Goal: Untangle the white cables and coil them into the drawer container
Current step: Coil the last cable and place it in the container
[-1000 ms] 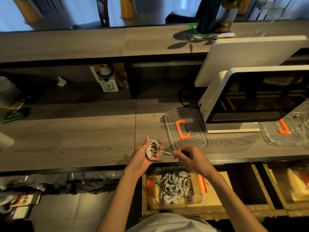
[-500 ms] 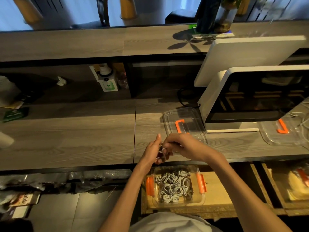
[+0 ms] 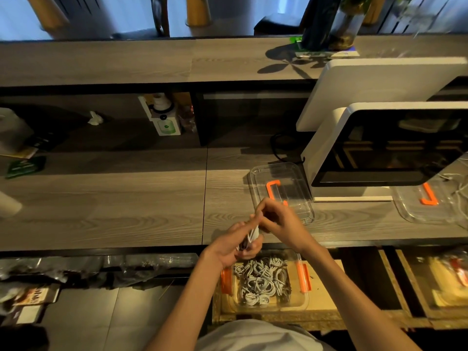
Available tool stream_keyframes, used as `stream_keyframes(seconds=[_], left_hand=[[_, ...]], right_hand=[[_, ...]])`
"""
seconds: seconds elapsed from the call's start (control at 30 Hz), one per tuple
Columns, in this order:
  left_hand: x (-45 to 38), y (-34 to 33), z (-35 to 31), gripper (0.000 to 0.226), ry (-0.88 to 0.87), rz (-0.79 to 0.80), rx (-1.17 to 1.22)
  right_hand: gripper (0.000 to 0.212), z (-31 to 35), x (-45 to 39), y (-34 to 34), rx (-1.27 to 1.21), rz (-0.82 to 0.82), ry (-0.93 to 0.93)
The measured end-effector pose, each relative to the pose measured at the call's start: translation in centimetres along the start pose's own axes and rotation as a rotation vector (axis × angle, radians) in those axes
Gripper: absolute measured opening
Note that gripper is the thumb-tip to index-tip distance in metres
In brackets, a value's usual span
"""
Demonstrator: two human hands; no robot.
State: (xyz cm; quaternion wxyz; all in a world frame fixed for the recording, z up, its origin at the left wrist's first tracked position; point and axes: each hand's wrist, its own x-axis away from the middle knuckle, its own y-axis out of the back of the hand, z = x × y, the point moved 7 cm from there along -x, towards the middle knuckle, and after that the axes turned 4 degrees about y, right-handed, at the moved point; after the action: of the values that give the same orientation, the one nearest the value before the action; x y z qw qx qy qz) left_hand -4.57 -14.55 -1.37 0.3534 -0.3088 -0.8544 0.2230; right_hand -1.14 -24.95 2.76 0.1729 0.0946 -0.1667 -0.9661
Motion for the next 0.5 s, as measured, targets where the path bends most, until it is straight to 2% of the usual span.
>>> stream_keyframes(seconds=[0.13, 0.27, 0.4, 0.5], left_hand=[[0.6, -0.2, -0.6, 0.05, -0.049, -0.109, -0.071], [0.5, 0.6, -0.9, 0.039, -0.119, -0.288, -0.086], [0.5, 0.8, -0.9, 0.033, -0.149, -0.358, -0.105], [0.7, 1.2, -1.5, 0.027, -0.208, -0.423, -0.024]], right_hand=[[0.016, -0.9, 0.2, 0.2, -0.042, -0.077, -0.03], [0.016, -1.4, 0.4, 0.2, -0.032, -0.118, -0.056], [0.016, -1.6, 0.3, 0.2, -0.013, -0.138, -0.075], [0.015, -1.6, 0.4, 0.2, 0.022, -0.148, -0.078]])
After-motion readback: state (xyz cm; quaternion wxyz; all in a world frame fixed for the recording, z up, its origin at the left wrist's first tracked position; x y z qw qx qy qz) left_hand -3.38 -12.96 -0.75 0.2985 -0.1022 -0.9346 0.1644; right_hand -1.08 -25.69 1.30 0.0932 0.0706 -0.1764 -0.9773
